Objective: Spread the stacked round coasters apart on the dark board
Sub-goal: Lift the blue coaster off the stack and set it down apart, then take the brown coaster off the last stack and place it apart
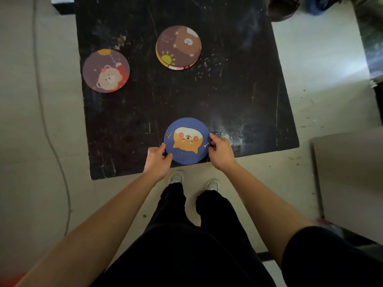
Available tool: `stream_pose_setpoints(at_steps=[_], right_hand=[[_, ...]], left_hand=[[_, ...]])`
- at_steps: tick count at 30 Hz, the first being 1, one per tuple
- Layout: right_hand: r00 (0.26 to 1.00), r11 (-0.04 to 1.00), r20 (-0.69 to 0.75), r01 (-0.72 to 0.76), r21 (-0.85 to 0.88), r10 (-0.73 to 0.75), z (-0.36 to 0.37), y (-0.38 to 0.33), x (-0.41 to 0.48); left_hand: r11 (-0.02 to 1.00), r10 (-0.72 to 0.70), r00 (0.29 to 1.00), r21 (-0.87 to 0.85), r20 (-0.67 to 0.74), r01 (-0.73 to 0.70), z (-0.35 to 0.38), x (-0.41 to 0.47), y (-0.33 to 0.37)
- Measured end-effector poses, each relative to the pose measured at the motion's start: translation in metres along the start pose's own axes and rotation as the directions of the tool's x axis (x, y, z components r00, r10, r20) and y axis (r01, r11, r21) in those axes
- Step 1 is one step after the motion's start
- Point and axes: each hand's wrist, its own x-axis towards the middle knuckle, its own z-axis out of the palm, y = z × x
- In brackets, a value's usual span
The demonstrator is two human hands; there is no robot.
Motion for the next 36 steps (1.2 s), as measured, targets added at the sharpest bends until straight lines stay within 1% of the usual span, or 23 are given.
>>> stream_pose_setpoints(at_steps=[2,6,8,10,12,13,15,17,19,21,23,24,27,30,36], right_hand=[[1.000,1.000,0.002,-0.012,-0.010,0.012,-0.004,-0.001,-0.001],[0.996,0.998,-0.083,-0.029,0.050,0.033,-0.022,-0.011,-0.009],[0.984,0.998,-0.176,0.000,0.057,0.010,-0.042,-0.021,-0.015],[0.959,0.999,-0.281,0.039,0.034,-0.028,-0.067,-0.032,-0.022],[0.917,0.995,-0.389,0.100,-0.002,-0.092,-0.096,-0.044,-0.030],[0.883,0.991,-0.450,0.133,-0.027,-0.131,-0.111,-0.050,-0.035],[0.795,0.979,-0.573,0.185,-0.082,-0.198,-0.145,-0.061,-0.046],[0.691,0.967,-0.679,0.217,-0.132,-0.248,-0.180,-0.068,-0.056],[0.592,0.959,-0.758,0.226,-0.171,-0.275,-0.215,-0.071,-0.064],[0.519,0.954,-0.806,0.233,-0.187,-0.284,-0.246,-0.067,-0.066],[0.478,0.950,-0.830,0.249,-0.186,-0.288,-0.275,-0.058,-0.062],[0.470,0.950,-0.834,0.253,-0.185,-0.288,-0.289,-0.050,-0.058],[0.475,0.946,-0.828,0.266,-0.188,-0.298,-0.328,-0.019,-0.041],[0.505,0.934,-0.799,0.301,-0.190,-0.326,-0.370,0.024,-0.023],[0.602,0.925,-0.715,0.334,-0.178,-0.355,-0.470,0.111,0.001]], left_hand=[[0.997,0.002,1.000,0.073,0.016,-0.003,-0.005,-0.001,0.005],[0.978,0.059,0.996,0.205,-0.074,-0.042,-0.021,-0.007,0.027],[0.958,0.157,0.978,0.263,-0.137,-0.117,-0.034,-0.009,0.047],[0.922,0.283,0.939,0.326,-0.194,-0.210,-0.049,-0.009,0.074],[0.869,0.408,0.882,0.396,-0.236,-0.297,-0.062,-0.011,0.104],[0.833,0.477,0.842,0.436,-0.251,-0.342,-0.068,-0.013,0.121],[0.744,0.609,0.749,0.516,-0.261,-0.425,-0.077,-0.018,0.155],[0.656,0.710,0.656,0.577,-0.255,-0.486,-0.083,-0.024,0.191],[0.584,0.783,0.567,0.614,-0.255,-0.531,-0.082,-0.031,0.226],[0.540,0.827,0.489,0.633,-0.278,-0.555,-0.074,-0.037,0.260],[0.514,0.852,0.427,0.645,-0.305,-0.565,-0.058,-0.041,0.289],[0.508,0.856,0.411,0.650,-0.312,-0.565,-0.047,-0.042,0.303],[0.518,0.850,0.415,0.651,-0.324,-0.554,-0.007,-0.038,0.336],[0.537,0.834,0.444,0.665,-0.327,-0.519,0.045,-0.029,0.370],[0.644,0.738,0.574,0.625,-0.355,-0.441,0.151,-0.028,0.439]])
